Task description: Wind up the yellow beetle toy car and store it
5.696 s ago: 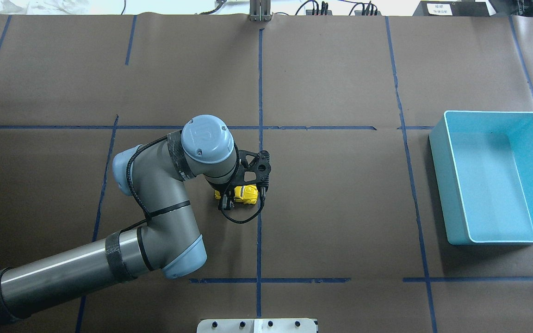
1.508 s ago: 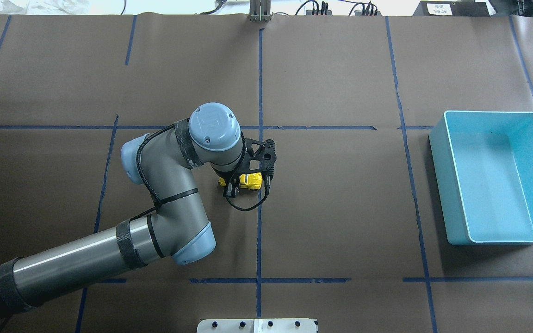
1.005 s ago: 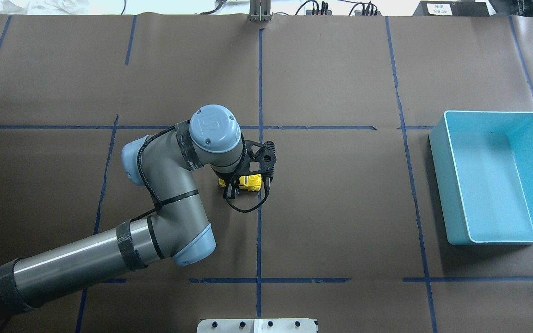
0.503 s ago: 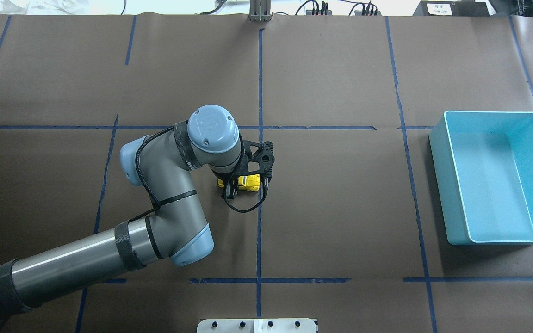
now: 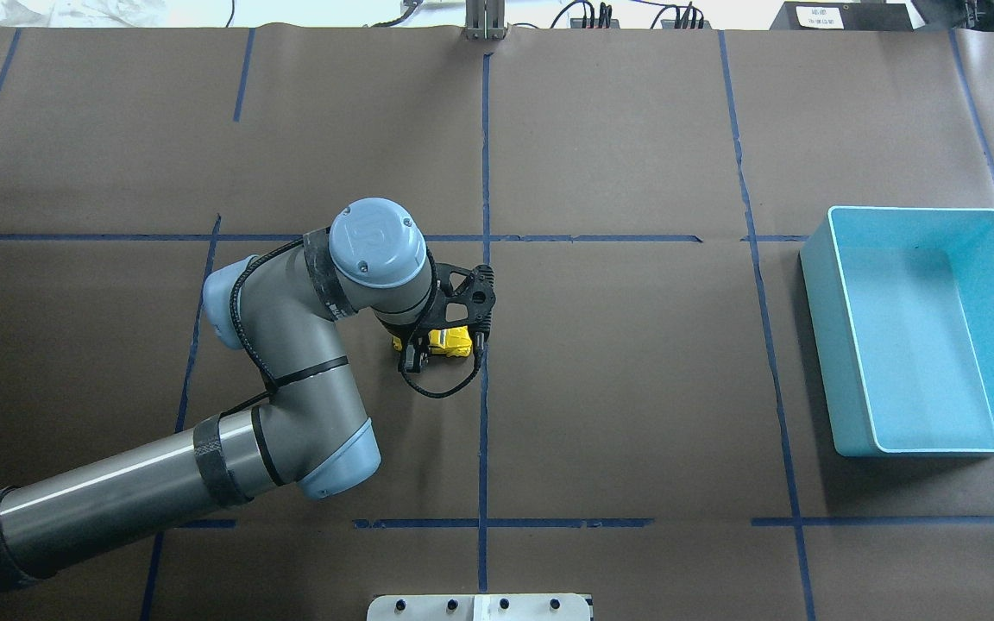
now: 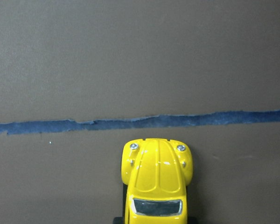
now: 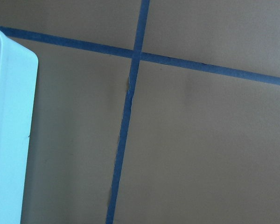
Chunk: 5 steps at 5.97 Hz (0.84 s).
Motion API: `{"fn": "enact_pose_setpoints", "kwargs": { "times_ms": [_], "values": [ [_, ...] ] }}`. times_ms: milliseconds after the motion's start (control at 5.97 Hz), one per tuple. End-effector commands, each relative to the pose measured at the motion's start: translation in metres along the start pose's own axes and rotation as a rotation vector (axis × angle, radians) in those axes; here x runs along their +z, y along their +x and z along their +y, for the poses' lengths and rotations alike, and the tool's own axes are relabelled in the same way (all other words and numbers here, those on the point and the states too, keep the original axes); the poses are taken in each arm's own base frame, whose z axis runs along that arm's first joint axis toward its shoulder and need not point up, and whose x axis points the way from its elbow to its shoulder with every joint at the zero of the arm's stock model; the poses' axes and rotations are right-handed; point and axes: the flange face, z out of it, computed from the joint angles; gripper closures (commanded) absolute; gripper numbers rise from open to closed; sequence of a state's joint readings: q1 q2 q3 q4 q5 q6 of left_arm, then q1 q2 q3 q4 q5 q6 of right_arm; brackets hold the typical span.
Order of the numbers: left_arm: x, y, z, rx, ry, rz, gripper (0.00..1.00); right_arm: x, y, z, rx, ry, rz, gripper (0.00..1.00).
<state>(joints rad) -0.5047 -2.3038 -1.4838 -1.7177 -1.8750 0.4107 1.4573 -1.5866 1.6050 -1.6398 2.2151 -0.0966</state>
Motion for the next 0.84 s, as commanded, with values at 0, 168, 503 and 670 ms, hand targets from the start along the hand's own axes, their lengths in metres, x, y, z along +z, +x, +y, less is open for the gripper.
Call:
{"fn": "enact_pose_setpoints", "kwargs": {
  "times_ms": [0, 168, 503, 670],
  "values": [
    [-0.001, 0.003, 0.011, -0.002, -0.001, -0.001, 0.59, 0.001, 0.001, 0.0, 0.002, -0.001, 0.001, 0.0],
    [0.001, 0.003, 0.015, -0.004, -0.005, 0.0, 0.59, 0.001, 0.001, 0.0, 0.002, -0.001, 0.001, 0.0],
    [0.002, 0.003, 0.021, -0.005, -0.009, 0.0, 0.59, 0.001, 0.001, 0.0, 0.002, -0.001, 0.001, 0.0],
    [0.002, 0.005, 0.025, -0.005, -0.008, 0.0, 0.59, 0.0, 0.0, -0.001, 0.006, 0.0, 0.003, 0.0]
  ]
}}
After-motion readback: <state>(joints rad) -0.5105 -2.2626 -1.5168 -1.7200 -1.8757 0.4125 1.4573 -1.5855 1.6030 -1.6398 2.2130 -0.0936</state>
